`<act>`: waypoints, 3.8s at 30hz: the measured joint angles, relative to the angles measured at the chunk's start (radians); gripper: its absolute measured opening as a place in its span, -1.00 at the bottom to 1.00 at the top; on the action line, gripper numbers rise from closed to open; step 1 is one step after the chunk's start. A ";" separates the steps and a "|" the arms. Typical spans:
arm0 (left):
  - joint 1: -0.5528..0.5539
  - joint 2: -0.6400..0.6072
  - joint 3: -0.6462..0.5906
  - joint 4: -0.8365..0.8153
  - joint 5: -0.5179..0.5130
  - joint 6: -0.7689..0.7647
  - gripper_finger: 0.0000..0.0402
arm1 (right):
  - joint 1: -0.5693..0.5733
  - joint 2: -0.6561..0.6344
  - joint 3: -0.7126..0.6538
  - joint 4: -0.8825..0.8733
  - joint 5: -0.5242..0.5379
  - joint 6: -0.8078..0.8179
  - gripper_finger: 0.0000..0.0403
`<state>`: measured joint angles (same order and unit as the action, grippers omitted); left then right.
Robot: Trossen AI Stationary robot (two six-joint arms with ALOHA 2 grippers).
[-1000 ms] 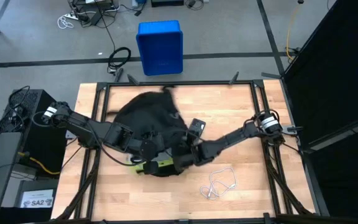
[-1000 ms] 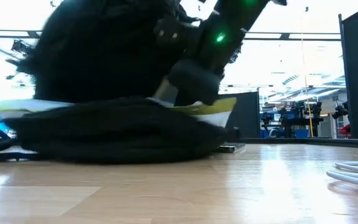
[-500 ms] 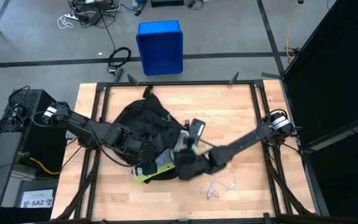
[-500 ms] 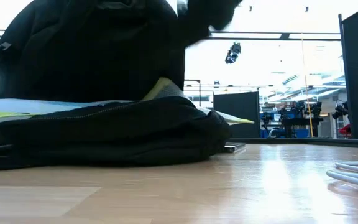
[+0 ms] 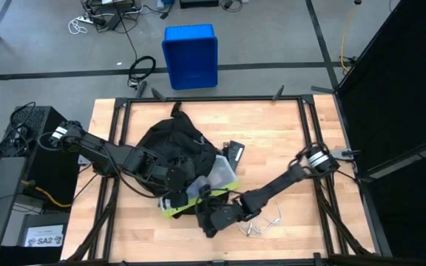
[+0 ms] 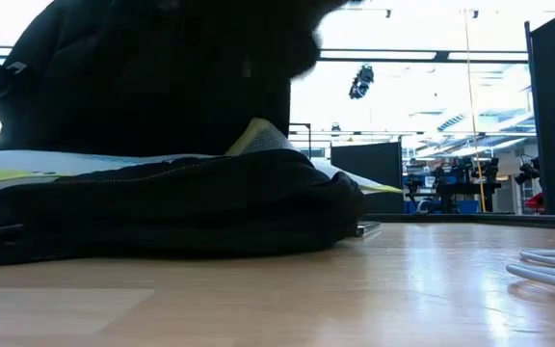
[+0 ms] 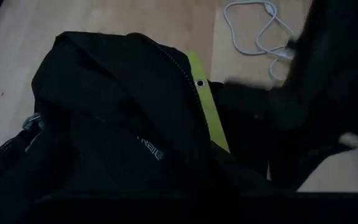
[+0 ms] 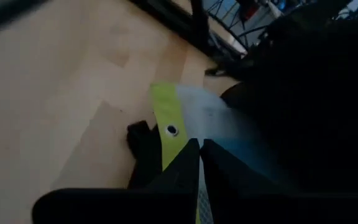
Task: Unpack backpack
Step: Put the zip lock bag into the backpack
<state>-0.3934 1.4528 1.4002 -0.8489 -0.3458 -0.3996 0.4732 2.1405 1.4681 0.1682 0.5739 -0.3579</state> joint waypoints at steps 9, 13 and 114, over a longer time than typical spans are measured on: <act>0.014 0.000 0.000 0.059 -0.001 0.018 -0.97 | -0.070 0.132 0.120 0.028 -0.139 -0.044 -1.00; 0.014 0.000 0.000 0.076 -0.001 0.026 -0.97 | -0.084 0.186 0.218 -0.048 -0.173 -0.063 -1.00; -0.002 -0.001 0.001 0.007 0.020 -0.074 -0.97 | -0.291 0.139 0.179 -0.636 0.552 0.963 -1.00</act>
<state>-0.3950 1.4521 1.4014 -0.8415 -0.3260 -0.4739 0.1825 2.2799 1.6472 -0.4682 1.1259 0.6053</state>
